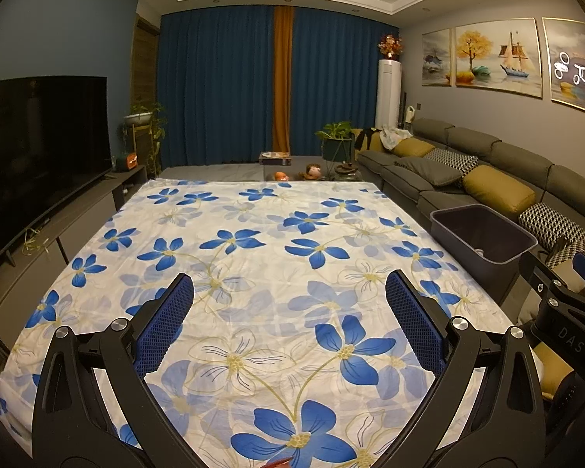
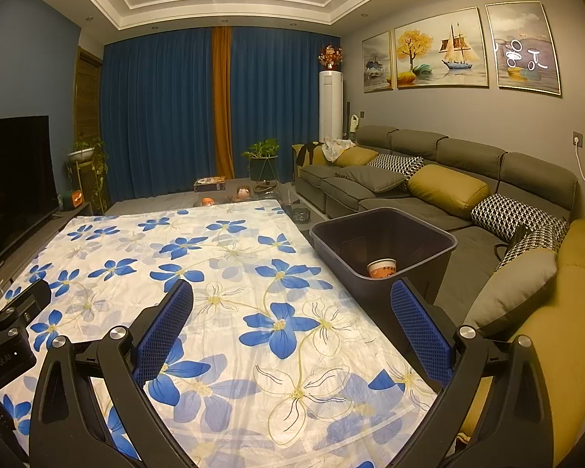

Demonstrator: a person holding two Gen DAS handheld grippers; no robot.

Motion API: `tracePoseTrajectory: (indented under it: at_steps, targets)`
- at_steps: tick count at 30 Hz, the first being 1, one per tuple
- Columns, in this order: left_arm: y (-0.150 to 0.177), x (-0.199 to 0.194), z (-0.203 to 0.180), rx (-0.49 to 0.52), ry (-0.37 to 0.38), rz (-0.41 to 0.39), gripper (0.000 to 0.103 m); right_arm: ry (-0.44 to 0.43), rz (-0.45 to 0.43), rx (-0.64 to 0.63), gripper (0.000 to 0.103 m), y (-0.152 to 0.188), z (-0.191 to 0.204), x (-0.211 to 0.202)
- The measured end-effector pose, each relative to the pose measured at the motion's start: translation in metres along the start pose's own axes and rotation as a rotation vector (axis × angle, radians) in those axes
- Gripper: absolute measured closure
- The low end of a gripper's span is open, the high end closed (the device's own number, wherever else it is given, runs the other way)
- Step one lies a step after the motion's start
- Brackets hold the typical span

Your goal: Collect trash

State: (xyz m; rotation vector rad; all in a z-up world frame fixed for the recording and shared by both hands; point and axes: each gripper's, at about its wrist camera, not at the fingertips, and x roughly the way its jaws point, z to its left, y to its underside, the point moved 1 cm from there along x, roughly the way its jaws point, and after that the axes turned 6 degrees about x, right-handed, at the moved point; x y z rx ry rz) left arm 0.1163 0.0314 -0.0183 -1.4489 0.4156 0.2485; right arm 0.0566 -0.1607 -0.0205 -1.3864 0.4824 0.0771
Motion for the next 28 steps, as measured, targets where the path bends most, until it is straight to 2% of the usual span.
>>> tracePoseTrajectory:
  at_steps: [2,4,7,17,20,22,28]
  targets:
    - [-0.0009,-0.0016,-0.0014,0.004,0.002,-0.012,0.006,-0.001,0.002,0.0,0.005,0.0001,-0.0001,0.0001]
    - [-0.0023,-0.0041,-0.0032,0.013,0.007,-0.027,0.018,-0.001,0.002,0.0,0.005,-0.0005,-0.0003,0.0001]
    - [-0.0039,-0.0034,-0.0059,0.027,0.005,-0.026,0.021,-0.003,0.002,0.001,0.005,-0.0008,0.0001,0.0002]
    - [-0.0031,-0.0055,-0.0065,0.036,0.018,-0.034,0.02,-0.003,-0.005,-0.001,0.005,-0.0004,-0.0005,-0.0025]
    - [-0.0035,-0.0063,-0.0053,0.036,0.012,-0.035,0.015,-0.004,-0.007,-0.002,0.005,-0.0004,0.0,-0.0038]
    - [-0.0036,-0.0067,-0.0039,0.036,0.001,-0.03,0.007,-0.005,-0.008,-0.001,0.005,-0.0005,-0.0004,-0.0042]
    - [-0.0033,-0.0068,0.0002,0.026,0.0,-0.022,0.006,-0.004,-0.011,0.002,0.005,-0.0011,-0.0006,-0.0053]
